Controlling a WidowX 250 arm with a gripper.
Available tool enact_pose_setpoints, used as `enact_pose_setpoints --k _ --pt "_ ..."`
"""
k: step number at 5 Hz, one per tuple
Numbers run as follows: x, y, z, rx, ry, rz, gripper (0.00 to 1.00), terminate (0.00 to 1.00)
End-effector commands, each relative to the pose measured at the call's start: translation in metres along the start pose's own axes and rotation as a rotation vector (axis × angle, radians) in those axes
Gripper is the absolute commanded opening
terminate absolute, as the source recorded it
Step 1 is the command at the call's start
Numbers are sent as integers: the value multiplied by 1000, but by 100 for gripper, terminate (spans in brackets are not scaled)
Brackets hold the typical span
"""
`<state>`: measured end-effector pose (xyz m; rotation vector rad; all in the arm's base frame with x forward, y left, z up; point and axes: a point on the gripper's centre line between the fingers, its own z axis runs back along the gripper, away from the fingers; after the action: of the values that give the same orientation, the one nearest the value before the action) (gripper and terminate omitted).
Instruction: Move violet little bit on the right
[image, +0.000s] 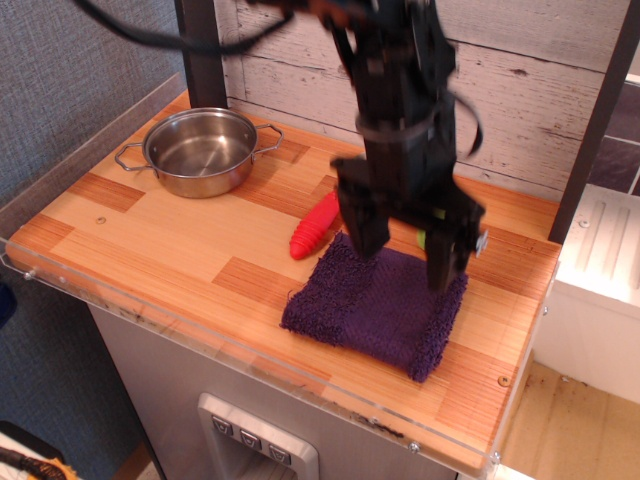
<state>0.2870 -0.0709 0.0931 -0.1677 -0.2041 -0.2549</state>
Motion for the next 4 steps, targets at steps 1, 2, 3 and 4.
enact_pose_setpoints --k 1,2,3,4 --pt "10 51 86 108 -73 67 100 0" --pt "-3 79 78 216 27 154 100 0" --pt "-4 91 66 235 61 181 100 0" --pt "-3 104 56 234 69 180 100 0"
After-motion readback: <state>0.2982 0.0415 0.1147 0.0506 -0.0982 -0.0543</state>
